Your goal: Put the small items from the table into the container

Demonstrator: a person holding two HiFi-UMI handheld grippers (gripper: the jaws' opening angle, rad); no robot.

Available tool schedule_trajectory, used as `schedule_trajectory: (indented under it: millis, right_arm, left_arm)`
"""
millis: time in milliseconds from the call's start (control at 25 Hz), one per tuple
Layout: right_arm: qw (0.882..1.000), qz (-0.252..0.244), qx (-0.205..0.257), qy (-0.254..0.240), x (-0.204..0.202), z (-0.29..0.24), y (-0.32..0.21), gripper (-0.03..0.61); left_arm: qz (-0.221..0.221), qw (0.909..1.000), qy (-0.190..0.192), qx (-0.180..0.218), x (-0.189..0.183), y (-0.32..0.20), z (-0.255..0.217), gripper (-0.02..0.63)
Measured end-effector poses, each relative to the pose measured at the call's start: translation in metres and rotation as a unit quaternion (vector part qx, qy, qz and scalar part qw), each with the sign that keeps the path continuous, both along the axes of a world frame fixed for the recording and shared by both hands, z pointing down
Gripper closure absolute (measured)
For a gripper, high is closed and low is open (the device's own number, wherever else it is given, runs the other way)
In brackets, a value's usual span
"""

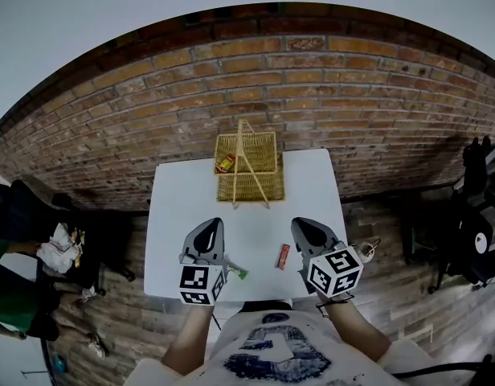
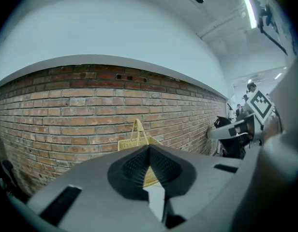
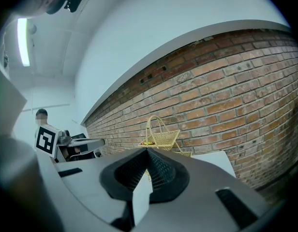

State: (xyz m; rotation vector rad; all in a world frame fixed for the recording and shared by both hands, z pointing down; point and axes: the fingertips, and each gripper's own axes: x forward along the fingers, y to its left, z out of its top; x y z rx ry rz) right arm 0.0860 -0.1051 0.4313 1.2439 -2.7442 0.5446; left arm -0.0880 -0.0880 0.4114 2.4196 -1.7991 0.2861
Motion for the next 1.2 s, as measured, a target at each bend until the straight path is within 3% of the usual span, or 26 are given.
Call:
schedule_trajectory:
  millis: [520, 1200]
  right_arm:
    - [1.0, -0.006, -0.004, 0.002, -0.001, 0.004, 0.001, 0.558]
    - [0.999, -0.043, -0.021, 0.013, -0.025, 0.024, 0.009, 0.558]
  left_arm:
    - [-0.001, 0.9999, 0.009, -0.012, -0.002, 0.0, 0.008, 0.568]
    - [-0.039, 0.9986, 0.018, -0.03, -0.031, 0.019, 0.028, 0.566]
